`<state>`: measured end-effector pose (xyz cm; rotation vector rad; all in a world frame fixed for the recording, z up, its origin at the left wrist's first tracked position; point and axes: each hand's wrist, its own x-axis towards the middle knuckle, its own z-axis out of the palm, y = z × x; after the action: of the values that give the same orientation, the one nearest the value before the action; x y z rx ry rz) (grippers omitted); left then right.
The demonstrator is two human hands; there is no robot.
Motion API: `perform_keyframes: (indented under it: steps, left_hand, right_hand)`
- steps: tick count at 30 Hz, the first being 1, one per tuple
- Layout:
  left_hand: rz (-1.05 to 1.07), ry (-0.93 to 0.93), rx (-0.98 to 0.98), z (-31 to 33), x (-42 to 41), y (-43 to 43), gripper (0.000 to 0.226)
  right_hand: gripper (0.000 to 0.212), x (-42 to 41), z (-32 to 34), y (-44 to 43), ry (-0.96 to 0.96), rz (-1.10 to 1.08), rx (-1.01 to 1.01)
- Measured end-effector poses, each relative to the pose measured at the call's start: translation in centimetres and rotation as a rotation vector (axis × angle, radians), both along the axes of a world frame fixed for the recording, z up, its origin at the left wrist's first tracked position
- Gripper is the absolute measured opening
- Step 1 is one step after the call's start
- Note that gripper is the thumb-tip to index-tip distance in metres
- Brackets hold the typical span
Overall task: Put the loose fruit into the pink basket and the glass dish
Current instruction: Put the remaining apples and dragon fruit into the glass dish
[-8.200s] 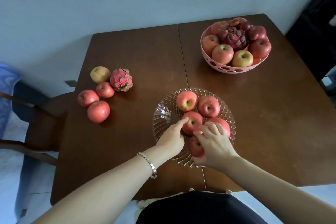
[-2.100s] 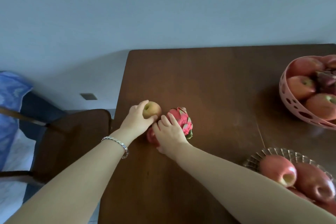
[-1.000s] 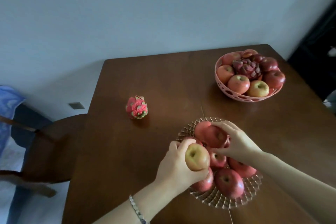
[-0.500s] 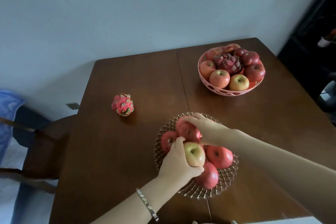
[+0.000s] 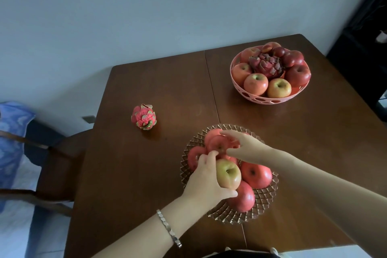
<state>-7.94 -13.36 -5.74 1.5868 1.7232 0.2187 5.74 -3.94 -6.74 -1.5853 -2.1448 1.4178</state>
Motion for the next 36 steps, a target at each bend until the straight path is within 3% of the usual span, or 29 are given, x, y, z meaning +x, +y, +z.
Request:
perform_keyframes:
  steps: [6,12,15,17,21,26,29,36]
  left_hand:
    - [0.110,-0.170,-0.098,-0.8,-0.9,-0.2,0.075]
    - [0.105,-0.233,-0.124,-1.1,-1.4,-0.1,0.083]
    - [0.244,-0.253,0.027,-0.1,-3.5,1.6,0.061]
    - [0.386,-0.197,0.153,0.2,-5.8,3.5,0.051]
    - [0.608,0.014,0.271,-0.8,-11.6,8.5,0.054]
    - [0.773,0.153,0.094,-3.6,-16.3,12.8,0.089]
    - [0.832,0.054,-0.011,-5.4,-17.3,14.6,0.096]
    - [1.078,-0.209,0.142,-6.0,-18.1,16.4,0.068]
  right_hand:
    - [0.058,0.0,-0.5,-0.4,-0.085,0.020,0.061]
    - [0.058,-0.3,-0.6,-0.3,-0.108,0.042,0.091]
    - [0.050,-0.9,0.0,0.2,-0.094,0.023,0.151]
    - [0.043,-1.5,0.4,0.7,-0.056,-0.006,0.191]
    - [0.033,-2.8,1.3,1.9,0.000,-0.011,0.217]
    - [0.026,-4.3,1.4,2.6,0.051,-0.043,0.203]
    - [0.025,-5.0,0.8,3.7,0.052,-0.062,0.174]
    - [0.021,-6.6,-0.8,5.0,0.089,-0.157,0.100]
